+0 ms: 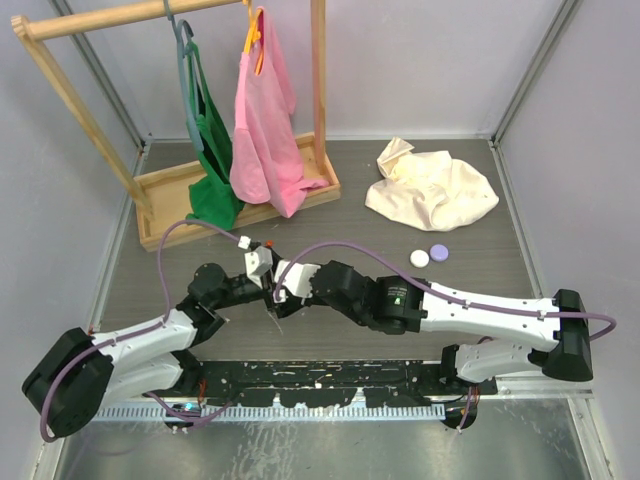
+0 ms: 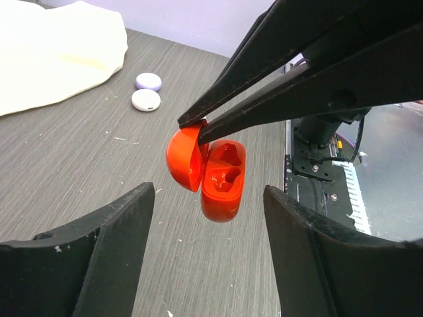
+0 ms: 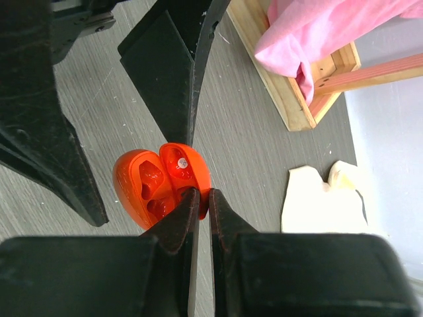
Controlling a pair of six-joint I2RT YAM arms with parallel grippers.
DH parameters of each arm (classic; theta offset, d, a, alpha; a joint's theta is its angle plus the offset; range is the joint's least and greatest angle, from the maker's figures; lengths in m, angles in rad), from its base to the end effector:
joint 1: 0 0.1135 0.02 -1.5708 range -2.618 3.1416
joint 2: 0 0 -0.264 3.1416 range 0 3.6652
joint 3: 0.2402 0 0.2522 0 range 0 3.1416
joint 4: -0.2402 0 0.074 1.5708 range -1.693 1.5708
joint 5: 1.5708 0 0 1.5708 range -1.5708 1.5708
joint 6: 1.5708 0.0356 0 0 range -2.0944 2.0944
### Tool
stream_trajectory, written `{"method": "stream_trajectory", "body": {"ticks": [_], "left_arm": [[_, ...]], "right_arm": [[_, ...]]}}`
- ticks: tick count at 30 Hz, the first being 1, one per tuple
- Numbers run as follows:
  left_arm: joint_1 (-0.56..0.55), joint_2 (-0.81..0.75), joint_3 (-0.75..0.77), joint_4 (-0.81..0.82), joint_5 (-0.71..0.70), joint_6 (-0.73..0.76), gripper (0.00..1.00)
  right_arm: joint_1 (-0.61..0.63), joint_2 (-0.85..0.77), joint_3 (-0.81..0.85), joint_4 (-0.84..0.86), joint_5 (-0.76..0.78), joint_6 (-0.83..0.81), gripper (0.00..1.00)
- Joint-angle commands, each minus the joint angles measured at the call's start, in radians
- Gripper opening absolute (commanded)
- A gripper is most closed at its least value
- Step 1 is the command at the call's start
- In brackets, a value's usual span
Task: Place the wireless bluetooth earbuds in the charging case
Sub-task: Adjust the charging case.
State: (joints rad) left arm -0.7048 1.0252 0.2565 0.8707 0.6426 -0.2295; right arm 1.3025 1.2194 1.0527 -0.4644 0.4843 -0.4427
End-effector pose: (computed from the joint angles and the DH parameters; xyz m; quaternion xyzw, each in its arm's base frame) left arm 0.1406 -0.1476 0.2224 0.3775 0.5628 -0.5061 0.5335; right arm 0.0865 0.2519 0.3176 -0.5933 0.6396 -0.0112 0.4887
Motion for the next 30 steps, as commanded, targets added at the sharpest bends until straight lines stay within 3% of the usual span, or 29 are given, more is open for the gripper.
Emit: {"method": "stream_trajectory", "body": {"ticks": [1, 11, 24, 26, 30], "left_arm": [[0.002, 0.018, 0.009, 0.123, -0.003, -0.015, 0.66], [0.002, 0.040, 0.006, 0.155, 0.009, -0.030, 0.53], [0.002, 0.019, -0.014, 0.114, 0.023, 0.049, 0.13], [0.003, 0.002, -0.013, 0.079, 0.023, 0.077, 0.09], [0.002, -0.024, -0.015, 0.016, -0.014, 0.118, 0.06]], "right_arm": [[0.017, -0.004, 0.047, 0.075, 0.062, -0.012, 0.01], [0.024, -0.002, 0.046, 0.096, 0.053, -0.007, 0.01], [0.026, -0.010, 0.040, 0.114, 0.040, 0.025, 0.01], [0.025, -0.015, 0.040, 0.115, 0.034, 0.037, 0.05], [0.024, -0.025, 0.038, 0.118, 0.027, 0.069, 0.24]]}}
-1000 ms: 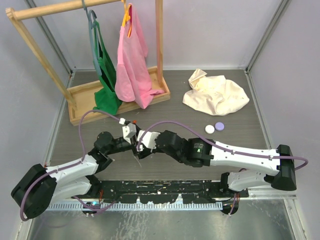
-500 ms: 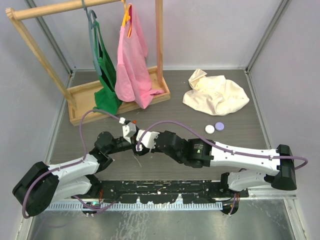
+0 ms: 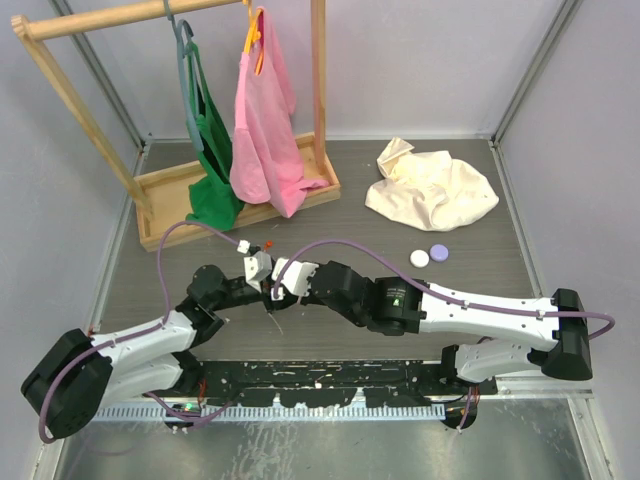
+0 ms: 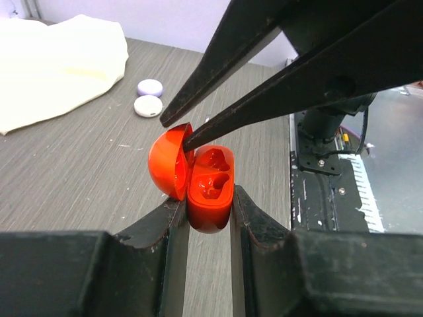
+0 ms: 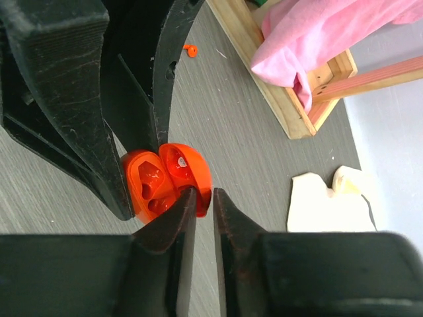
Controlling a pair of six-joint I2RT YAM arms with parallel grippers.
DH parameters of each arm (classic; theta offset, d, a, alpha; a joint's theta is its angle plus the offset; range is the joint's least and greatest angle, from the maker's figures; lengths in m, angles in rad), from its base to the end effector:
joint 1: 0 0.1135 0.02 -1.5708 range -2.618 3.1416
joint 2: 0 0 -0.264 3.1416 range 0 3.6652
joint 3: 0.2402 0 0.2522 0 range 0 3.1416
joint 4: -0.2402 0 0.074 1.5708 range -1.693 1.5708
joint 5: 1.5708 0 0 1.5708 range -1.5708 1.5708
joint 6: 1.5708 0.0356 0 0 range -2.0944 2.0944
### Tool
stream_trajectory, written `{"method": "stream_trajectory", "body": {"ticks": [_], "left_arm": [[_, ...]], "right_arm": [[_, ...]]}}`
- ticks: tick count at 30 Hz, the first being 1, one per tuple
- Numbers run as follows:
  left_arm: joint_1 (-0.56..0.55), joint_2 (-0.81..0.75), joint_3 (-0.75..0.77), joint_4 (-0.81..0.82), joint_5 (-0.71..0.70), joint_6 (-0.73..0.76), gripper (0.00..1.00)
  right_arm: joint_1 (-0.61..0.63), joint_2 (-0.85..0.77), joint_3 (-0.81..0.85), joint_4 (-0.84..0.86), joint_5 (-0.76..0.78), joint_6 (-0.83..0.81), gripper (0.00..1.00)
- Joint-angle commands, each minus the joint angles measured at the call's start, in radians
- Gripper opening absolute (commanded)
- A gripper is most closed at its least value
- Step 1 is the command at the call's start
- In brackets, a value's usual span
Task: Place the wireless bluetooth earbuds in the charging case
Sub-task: Adjust the charging case.
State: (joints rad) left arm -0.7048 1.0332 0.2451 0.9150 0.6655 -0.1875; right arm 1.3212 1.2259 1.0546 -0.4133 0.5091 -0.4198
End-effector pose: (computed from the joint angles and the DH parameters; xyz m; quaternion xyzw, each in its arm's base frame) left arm 0.1391 -0.1471 0.2218 0.3968 0.5411 -0.5008 0.5468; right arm 0.0835 0.2573 0.3213 -0.5750 0.6405 -0.0001 0.5090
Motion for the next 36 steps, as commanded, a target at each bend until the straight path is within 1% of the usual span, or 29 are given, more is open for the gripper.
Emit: {"method": "stream_trajectory", "body": {"ticks": [1, 3, 7, 11, 13, 18, 23, 26, 31, 36], "left_arm": [[0.002, -0.031, -0.007, -0.037, -0.051, 0.085, 0.05], [0.003, -0.027, -0.019, -0.040, -0.079, 0.095, 0.04], [0.003, 0.001, -0.036, -0.019, -0.118, 0.103, 0.00], [0.003, 0.011, -0.050, -0.012, -0.128, 0.103, 0.00], [0.003, 0.010, -0.058, -0.012, -0.144, 0.109, 0.00], [0.003, -0.008, -0.061, -0.027, -0.172, 0.123, 0.00], [0.003, -0.036, -0.061, -0.049, -0.184, 0.116, 0.00], [0.002, -0.044, -0.060, -0.052, -0.186, 0.112, 0.00], [0.002, -0.047, -0.056, -0.055, -0.182, 0.102, 0.00], [0.003, -0.060, -0.053, -0.062, -0.170, 0.099, 0.00]], "right_arm": [[0.006, -0.031, 0.034, 0.068, 0.004, 0.055, 0.29], [0.006, -0.037, 0.032, 0.068, 0.013, 0.082, 0.37], [-0.008, -0.055, 0.019, 0.068, 0.015, 0.164, 0.50], [-0.040, -0.068, 0.018, 0.033, 0.005, 0.279, 0.57], [-0.082, -0.075, 0.021, -0.005, -0.027, 0.358, 0.60], [-0.244, -0.098, -0.019, -0.092, -0.130, 0.535, 0.61], [-0.363, -0.106, -0.078, -0.159, -0.189, 0.654, 0.64], [-0.433, -0.095, -0.115, -0.185, -0.259, 0.718, 0.64], [-0.547, -0.048, -0.184, -0.217, -0.341, 0.784, 0.65], [-0.672, 0.015, -0.241, -0.194, -0.414, 0.797, 0.65]]}}
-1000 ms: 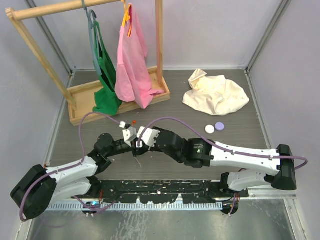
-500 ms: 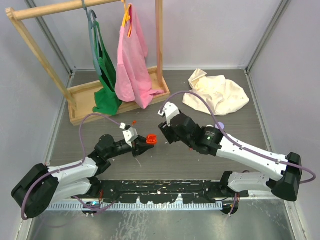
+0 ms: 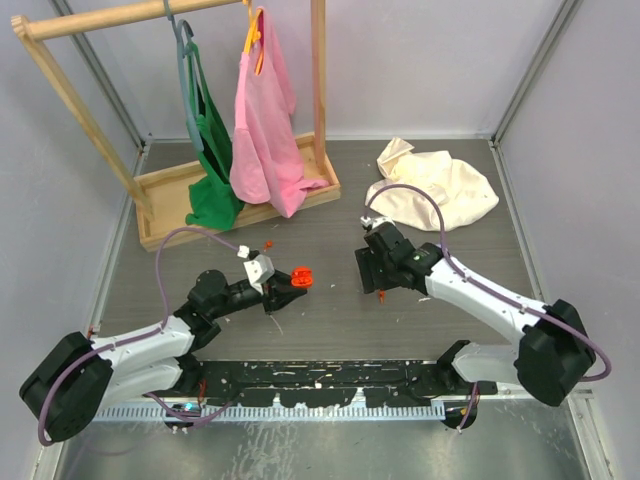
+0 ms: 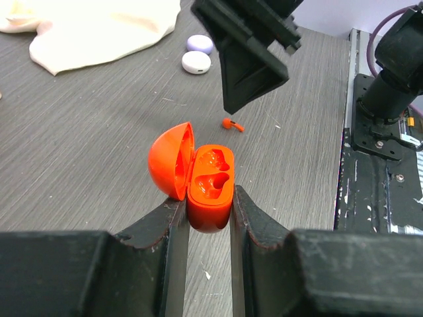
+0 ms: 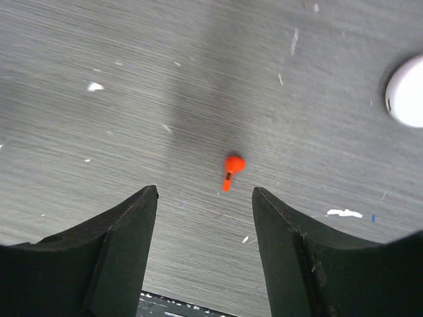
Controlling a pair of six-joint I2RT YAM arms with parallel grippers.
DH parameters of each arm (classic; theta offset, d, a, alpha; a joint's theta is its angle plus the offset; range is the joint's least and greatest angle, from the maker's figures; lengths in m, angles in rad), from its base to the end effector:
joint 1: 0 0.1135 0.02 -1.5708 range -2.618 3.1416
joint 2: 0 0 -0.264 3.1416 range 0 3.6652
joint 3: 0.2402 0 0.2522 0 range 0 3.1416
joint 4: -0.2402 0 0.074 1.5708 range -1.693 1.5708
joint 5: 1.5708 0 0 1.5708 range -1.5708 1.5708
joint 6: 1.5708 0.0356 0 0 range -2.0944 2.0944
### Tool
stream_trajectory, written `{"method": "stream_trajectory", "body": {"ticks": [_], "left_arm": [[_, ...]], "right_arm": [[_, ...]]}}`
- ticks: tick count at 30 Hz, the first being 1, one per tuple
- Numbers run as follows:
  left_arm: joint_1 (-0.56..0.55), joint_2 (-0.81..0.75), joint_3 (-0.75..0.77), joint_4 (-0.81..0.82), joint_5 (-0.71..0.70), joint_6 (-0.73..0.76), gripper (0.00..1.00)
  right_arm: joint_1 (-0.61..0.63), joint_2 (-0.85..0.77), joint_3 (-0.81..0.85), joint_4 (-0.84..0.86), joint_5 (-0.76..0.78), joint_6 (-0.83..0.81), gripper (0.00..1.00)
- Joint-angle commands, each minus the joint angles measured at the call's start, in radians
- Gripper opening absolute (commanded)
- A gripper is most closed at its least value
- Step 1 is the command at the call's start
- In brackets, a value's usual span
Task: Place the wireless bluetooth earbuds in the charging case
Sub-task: Adjust the charging case, then pick up the earbud from the center of the board.
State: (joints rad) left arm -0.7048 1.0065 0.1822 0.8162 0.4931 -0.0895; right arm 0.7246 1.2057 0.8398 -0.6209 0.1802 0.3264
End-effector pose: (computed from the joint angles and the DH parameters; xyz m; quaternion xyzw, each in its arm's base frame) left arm 0.1373 -0.1389 0.1966 0.3723 0.6041 -0.4239 0.5628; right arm 0.1810 0.1517 0.2375 -0.1632 0.9401 0.0693 0.2912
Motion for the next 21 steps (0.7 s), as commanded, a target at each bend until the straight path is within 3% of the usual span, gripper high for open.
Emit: {"method": "stream_trajectory", "body": {"ticks": [1, 21], "left_arm": [[0.003, -0.040, 0.010, 0.036, 0.005, -0.001, 0.00], [0.002, -0.018, 0.030, 0.000, 0.025, 0.016, 0.00]], "right_arm": [[-0.096, 0.048, -0.031, 0.024, -0.104, 0.051, 0.65], [-0.186, 0.269, -0.050, 0.088, -0.166, 0.057, 0.45]]}}
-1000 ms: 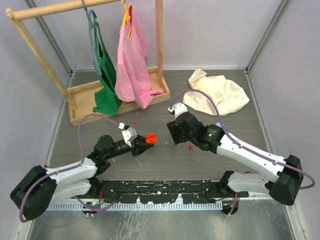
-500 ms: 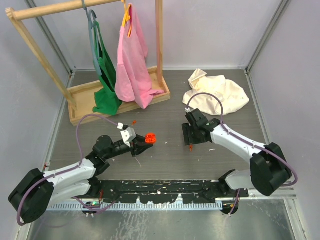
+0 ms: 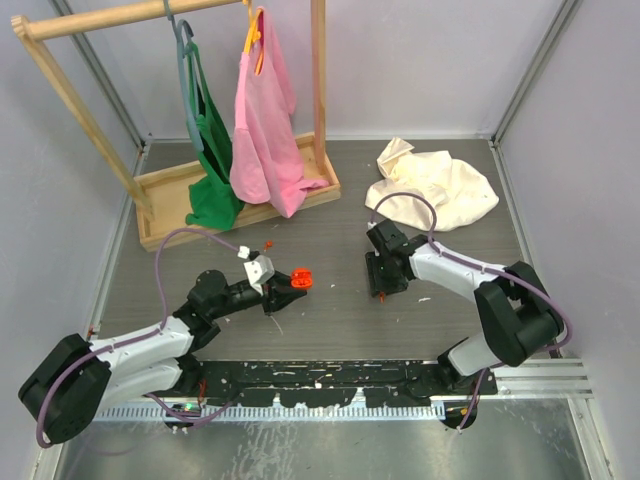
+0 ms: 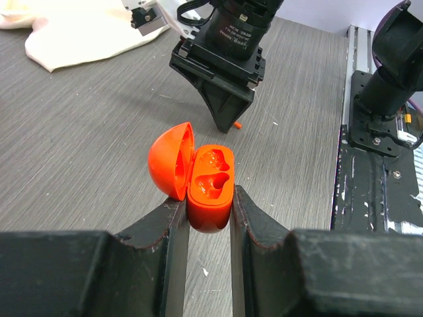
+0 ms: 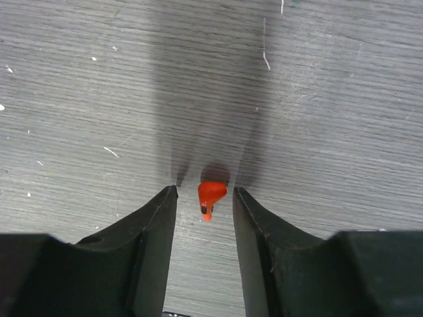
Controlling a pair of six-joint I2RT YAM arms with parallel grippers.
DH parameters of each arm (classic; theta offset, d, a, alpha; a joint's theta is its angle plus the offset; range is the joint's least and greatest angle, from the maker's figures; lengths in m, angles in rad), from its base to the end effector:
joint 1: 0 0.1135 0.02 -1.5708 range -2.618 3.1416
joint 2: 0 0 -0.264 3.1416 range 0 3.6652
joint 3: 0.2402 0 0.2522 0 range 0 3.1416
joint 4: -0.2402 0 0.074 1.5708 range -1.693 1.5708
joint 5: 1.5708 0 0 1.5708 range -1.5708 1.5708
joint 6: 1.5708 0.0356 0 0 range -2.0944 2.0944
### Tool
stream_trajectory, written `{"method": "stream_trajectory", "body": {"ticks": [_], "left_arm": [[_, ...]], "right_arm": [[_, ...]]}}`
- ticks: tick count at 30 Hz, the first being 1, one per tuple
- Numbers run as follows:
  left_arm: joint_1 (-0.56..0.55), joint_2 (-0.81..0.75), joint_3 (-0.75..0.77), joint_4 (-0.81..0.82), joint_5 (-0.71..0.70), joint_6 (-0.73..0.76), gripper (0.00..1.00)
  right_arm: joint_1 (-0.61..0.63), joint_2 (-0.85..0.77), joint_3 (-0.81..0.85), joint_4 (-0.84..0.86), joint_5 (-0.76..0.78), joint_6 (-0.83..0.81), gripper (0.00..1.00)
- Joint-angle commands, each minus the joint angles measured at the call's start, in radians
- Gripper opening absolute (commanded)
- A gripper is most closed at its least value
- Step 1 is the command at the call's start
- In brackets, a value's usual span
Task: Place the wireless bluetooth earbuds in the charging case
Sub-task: Pick up the earbud from the center of the board, then place the earbud in the charging case.
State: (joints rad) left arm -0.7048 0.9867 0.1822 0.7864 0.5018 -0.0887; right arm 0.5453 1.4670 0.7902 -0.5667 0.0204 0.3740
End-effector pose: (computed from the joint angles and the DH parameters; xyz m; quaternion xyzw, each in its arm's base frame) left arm 0.1357 -0.1379 0.1969 0.3753 0.6059 -0.4257 0.5576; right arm 0.2196 0.1324 0.1657 -0.0827 0.9831 0.0633 0.1505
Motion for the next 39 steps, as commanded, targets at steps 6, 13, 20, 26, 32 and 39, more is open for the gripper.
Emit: {"method": "stream_trajectory", "body": {"ticks": [6, 13, 20, 26, 32, 39], "left_arm": [[0.003, 0.002, 0.030, 0.029, 0.017, 0.014, 0.00], [0.002, 0.015, 0.036, 0.030, 0.026, 0.010, 0.00], [0.002, 0.006, 0.028, 0.047, 0.016, 0.003, 0.00], [0.002, -0.012, 0.019, 0.047, -0.012, 0.012, 0.00], [0.003, -0.041, 0.002, 0.069, -0.036, 0.001, 0.00], [0.003, -0.057, -0.010, 0.086, -0.055, 0.001, 0.00]], "right_arm": [[-0.015, 0.022, -0.012, 0.046, -0.008, -0.003, 0.39], [-0.018, 0.034, -0.026, 0.044, 0.006, -0.006, 0.31], [-0.014, -0.031, -0.020, 0.035, 0.003, -0.004, 0.23], [0.035, -0.131, 0.007, 0.058, 0.028, 0.018, 0.20], [0.131, -0.233, 0.035, 0.115, 0.096, 0.035, 0.20], [0.289, -0.361, 0.042, 0.253, 0.204, 0.021, 0.20]]}}
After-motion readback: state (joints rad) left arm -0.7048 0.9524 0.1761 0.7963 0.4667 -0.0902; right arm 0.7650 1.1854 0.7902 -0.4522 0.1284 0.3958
